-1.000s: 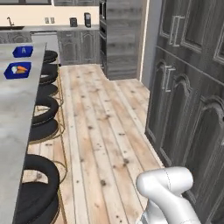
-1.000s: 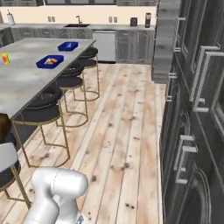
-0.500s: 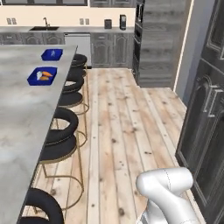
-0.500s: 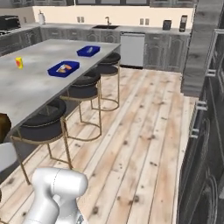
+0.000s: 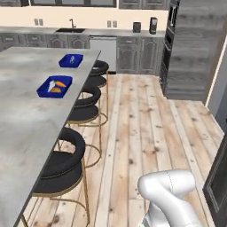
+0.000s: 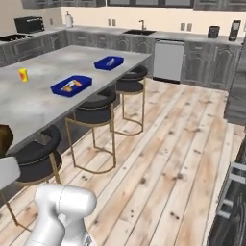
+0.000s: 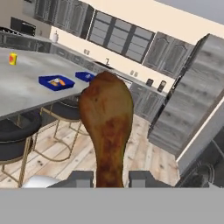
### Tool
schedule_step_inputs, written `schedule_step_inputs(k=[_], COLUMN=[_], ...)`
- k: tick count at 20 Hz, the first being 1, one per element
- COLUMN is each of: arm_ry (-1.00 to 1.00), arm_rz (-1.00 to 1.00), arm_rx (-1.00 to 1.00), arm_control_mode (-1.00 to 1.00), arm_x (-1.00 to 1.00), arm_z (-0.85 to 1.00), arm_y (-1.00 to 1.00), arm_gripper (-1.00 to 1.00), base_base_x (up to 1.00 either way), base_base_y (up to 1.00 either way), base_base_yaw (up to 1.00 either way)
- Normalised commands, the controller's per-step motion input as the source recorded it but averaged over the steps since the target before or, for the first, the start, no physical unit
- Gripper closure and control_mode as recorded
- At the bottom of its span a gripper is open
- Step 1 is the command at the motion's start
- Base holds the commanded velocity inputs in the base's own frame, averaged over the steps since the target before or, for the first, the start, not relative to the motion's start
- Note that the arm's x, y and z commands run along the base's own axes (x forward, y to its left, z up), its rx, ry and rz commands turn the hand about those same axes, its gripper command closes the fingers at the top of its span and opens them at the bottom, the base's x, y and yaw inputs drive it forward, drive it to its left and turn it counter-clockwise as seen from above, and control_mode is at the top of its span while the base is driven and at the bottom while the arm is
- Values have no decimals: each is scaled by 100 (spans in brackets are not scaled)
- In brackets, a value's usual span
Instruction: Gather the carrot and potato from the fridge and place them on a tray on the dining counter. Then gather the fish and chicken drumstick from the fridge and place them on the other tray.
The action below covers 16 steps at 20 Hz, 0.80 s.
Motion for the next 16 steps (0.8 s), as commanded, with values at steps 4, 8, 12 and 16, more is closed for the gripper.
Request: schedule_step_inputs(k=[4,8,12,16], arm_ry=[0,0,0,0], arm_rz=[0,0,0,0], arm_rx=[0,0,0,0], arm_control_mode=[100,100,100,100], arm_x=[0,0,0,0], arm_z=[0,0,0,0], arm_y=[0,0,0,0], arm_gripper=[100,100,100,100], base_base_x=[84,79,90,82], base_base_y=[-53,-56,-49,-54], base_base_yaw=[29,27,27,27])
